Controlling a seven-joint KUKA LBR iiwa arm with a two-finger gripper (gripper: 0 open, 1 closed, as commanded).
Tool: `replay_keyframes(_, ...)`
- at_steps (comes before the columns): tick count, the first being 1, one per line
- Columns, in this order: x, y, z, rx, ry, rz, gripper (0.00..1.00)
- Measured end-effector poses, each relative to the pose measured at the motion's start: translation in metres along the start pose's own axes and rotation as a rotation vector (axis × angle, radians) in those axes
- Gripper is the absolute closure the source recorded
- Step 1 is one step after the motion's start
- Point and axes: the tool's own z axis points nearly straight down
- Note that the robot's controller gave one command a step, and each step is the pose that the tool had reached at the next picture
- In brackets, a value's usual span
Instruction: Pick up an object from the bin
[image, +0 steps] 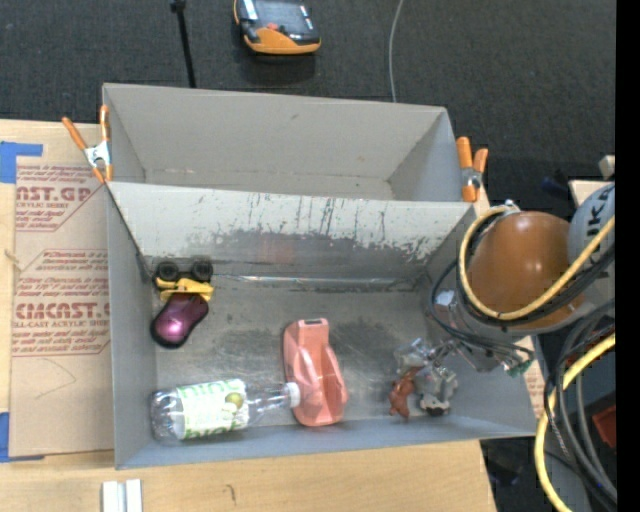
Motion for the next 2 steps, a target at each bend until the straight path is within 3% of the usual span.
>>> replay_keyframes(2, -0.0001, 0.0009, -0.0142, -0.004, 0.004, 0.000, 1.00)
